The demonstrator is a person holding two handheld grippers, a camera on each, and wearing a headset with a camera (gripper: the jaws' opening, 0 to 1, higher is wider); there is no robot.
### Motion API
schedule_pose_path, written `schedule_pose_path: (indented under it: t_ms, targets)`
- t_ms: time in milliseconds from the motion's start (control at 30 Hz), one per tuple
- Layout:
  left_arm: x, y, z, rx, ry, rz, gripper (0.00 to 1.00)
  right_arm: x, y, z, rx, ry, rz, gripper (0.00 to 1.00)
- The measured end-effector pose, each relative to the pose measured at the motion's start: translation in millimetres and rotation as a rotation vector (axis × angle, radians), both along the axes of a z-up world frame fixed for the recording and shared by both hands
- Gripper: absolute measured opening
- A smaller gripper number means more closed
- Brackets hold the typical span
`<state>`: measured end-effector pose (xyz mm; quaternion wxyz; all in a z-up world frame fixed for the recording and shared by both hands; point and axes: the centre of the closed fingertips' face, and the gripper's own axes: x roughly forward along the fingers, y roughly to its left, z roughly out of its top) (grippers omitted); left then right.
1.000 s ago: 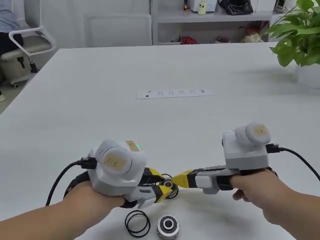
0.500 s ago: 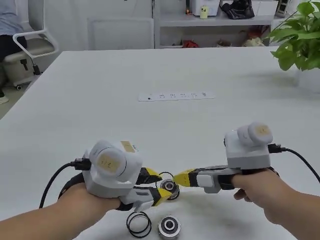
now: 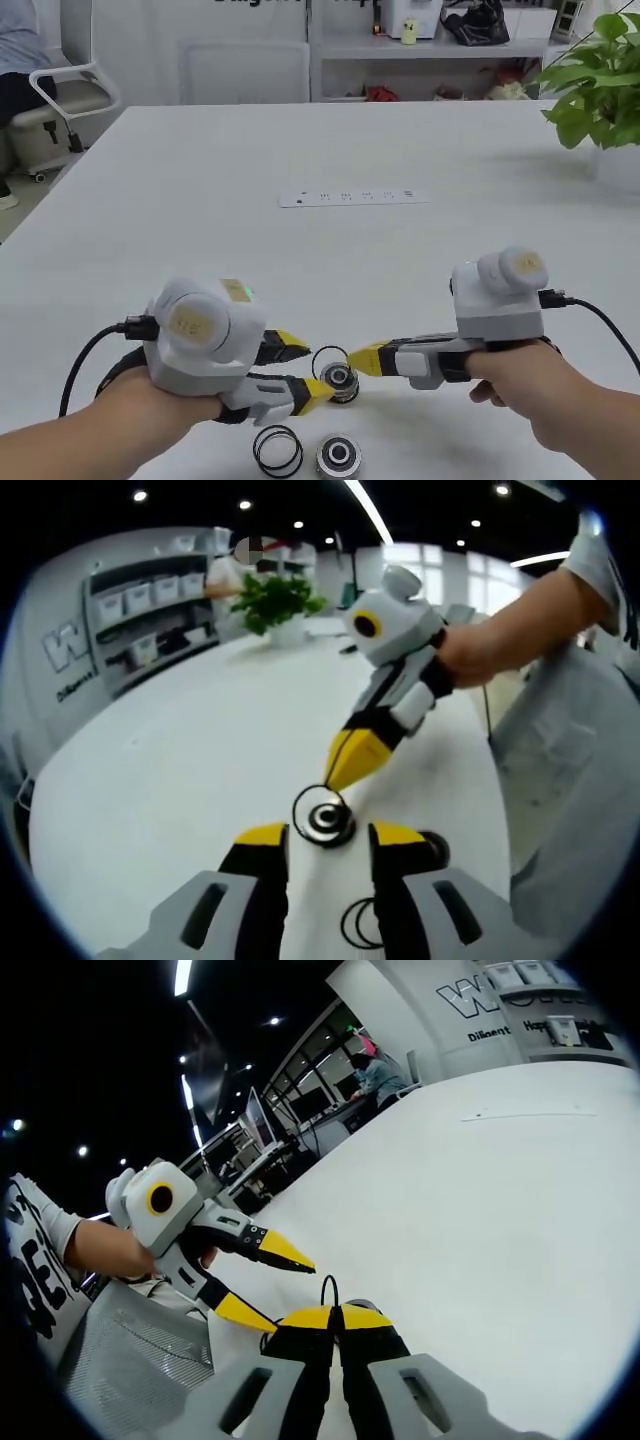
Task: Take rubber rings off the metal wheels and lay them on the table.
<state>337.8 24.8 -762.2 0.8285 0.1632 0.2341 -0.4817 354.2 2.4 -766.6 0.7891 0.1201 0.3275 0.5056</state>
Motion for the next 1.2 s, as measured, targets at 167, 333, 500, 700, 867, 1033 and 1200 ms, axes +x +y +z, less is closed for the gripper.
schedule_pose_path:
  t_ms: [167, 333, 500, 700, 867, 1033, 1200]
  targets:
    - [-1.1, 6.8, 3.2, -0.005, 0.0, 0.012, 0.35, -2.9, 1.9, 1.7, -0.001, -0.003, 0.009, 0.0]
    - [-3.5, 9.2, 5.7, -0.012, 0.001, 0.016, 0.37, -5.7, 4.2, 4.1, 0.001, -0.006, 0.018, 0.0]
    - [-7.1, 10.7, 7.8, -0.016, -0.002, 0.015, 0.39, -8.0, 6.2, 6.8, 0.004, -0.009, 0.027, 0.0]
    - [-9.7, 14.9, 8.4, -0.012, -0.006, 0.011, 0.41, -9.8, 8.7, 8.6, 0.009, -0.009, 0.032, 0.0]
    - [-12.7, 18.4, 8.9, -0.016, -0.003, 0.014, 0.43, -10.6, 10.6, 10.4, 0.017, -0.009, 0.035, 0.0]
    - [-15.2, 22.3, 7.5, -0.013, 0.0, 0.015, 0.44, -10.8, 11.5, 10.4, 0.019, -0.006, 0.039, 0.0]
    - [-16.2, 25.1, 8.5, -0.02, 0.001, 0.024, 0.45, -12.2, 12.9, 10.4, 0.021, 0.0, 0.041, 0.0]
